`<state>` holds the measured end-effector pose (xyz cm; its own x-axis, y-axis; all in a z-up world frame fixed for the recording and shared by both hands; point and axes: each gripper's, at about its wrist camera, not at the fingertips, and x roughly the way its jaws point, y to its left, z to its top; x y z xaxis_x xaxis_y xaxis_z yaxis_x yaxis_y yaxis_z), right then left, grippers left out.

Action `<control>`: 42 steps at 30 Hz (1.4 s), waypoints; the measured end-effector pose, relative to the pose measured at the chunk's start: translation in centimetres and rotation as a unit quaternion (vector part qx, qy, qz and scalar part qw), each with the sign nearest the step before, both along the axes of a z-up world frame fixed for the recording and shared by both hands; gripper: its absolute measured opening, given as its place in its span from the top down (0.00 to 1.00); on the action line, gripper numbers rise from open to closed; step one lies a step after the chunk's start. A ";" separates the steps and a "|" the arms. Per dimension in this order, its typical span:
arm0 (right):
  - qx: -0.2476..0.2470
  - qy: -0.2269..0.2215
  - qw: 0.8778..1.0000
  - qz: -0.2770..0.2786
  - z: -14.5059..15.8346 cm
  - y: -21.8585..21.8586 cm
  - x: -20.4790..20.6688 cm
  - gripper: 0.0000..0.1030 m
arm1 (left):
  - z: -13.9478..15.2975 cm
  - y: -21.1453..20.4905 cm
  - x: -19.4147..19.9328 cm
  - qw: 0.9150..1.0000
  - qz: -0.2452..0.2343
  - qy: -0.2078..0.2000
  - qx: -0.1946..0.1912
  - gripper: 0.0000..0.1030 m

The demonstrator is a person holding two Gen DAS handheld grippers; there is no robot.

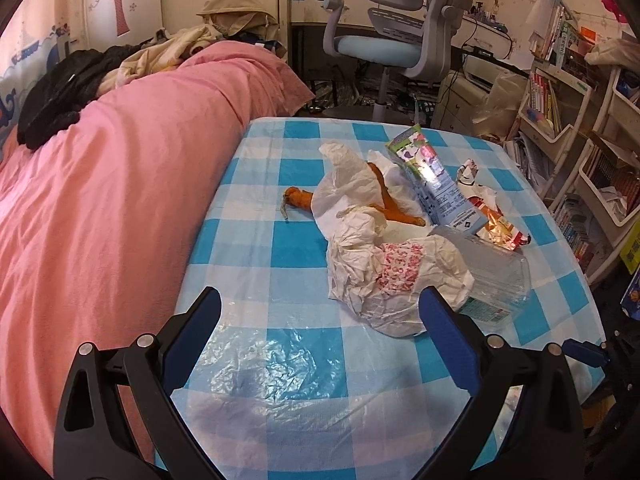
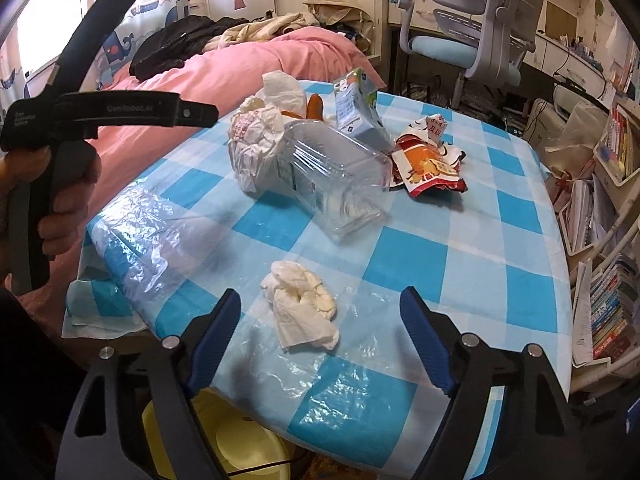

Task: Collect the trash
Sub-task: 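Reach right tool to crumpled white tissue while left tool reaches white plastic bag, then close right tool on the tissue while left tool closes on the bag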

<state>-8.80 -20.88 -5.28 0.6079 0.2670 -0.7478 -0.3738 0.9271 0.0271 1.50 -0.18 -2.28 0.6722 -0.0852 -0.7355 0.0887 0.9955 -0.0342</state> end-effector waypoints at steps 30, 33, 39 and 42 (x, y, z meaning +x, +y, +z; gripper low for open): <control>0.037 0.044 0.998 0.034 -1.1 0.7 1.5 0.78 | -3.3 1.1 5.6 0.991 0.036 0.068 -0.112 0.73; 0.042 0.038 0.998 0.035 -0.7 0.8 1.4 0.79 | -2.4 1.7 5.1 0.992 0.028 0.057 -0.111 0.74; 0.058 0.027 0.997 0.035 0.1 0.8 1.4 0.79 | -0.4 2.5 3.8 0.993 0.018 0.028 -0.110 0.75; 0.076 0.026 0.996 0.035 0.4 0.5 1.5 0.79 | 0.0 2.5 3.3 0.994 0.014 0.020 -0.105 0.75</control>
